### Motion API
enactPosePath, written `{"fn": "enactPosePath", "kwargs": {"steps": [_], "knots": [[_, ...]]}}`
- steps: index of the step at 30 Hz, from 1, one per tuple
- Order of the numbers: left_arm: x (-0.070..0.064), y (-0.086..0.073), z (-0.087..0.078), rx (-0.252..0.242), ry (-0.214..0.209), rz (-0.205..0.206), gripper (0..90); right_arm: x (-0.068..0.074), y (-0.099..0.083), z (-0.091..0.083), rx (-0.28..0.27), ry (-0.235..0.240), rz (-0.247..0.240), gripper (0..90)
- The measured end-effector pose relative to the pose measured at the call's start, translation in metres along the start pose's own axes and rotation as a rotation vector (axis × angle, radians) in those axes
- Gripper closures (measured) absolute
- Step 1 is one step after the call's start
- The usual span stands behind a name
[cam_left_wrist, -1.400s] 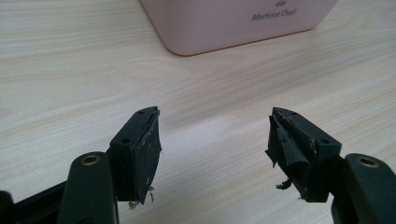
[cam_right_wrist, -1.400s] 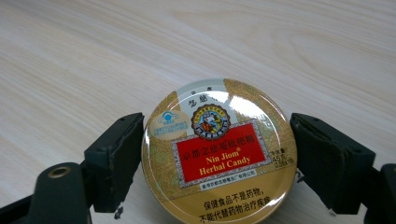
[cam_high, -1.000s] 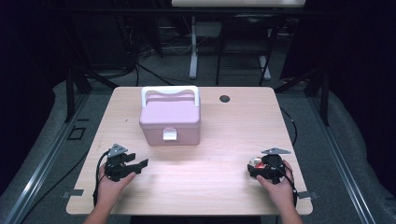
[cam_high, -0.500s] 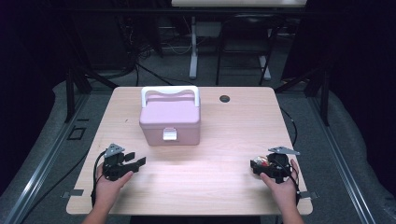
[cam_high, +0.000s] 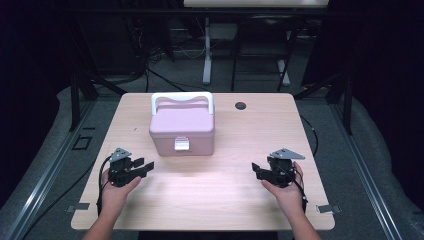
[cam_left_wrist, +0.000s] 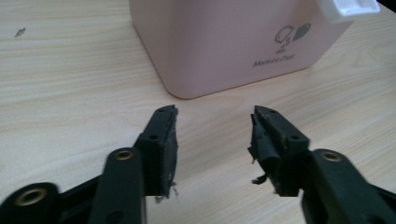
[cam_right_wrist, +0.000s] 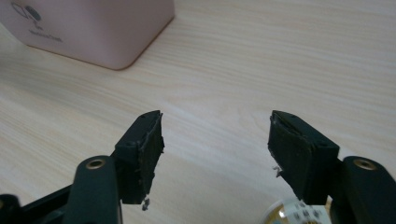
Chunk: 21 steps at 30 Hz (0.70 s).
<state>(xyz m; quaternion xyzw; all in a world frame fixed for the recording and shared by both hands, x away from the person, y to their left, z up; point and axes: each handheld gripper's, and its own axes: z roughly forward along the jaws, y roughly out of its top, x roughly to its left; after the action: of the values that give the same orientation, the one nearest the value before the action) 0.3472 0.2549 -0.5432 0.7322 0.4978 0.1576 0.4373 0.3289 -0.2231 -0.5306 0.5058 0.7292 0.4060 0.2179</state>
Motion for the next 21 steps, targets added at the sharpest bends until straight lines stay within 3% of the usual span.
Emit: {"fn": "enactPosePath", "kwargs": {"steps": [4,7,8,12,14,21], "knots": [[0.007,0.007,0.002,-0.012,0.014,-0.013,58.3,0.005,0.008,0.010,-0.066,0.059,-0.007,45.6],[0.013,0.013,0.004,-0.023,0.035,-0.011,60.1,0.010,0.016,0.016,-0.057,0.083,0.001,49.4],[0.014,0.014,0.004,-0.023,0.046,-0.011,60.1,0.012,0.019,0.018,-0.053,0.069,-0.013,50.8],[0.021,0.017,0.007,-0.057,0.038,-0.041,60.2,0.018,0.028,0.030,-0.037,0.080,-0.004,54.4],[0.025,0.018,0.008,-0.053,0.048,-0.040,60.2,0.021,0.033,0.039,-0.022,0.093,0.009,55.2],[0.031,0.030,0.011,-0.076,0.032,-0.025,68.1,0.037,0.048,0.064,-0.023,0.103,-0.030,66.4]]}}
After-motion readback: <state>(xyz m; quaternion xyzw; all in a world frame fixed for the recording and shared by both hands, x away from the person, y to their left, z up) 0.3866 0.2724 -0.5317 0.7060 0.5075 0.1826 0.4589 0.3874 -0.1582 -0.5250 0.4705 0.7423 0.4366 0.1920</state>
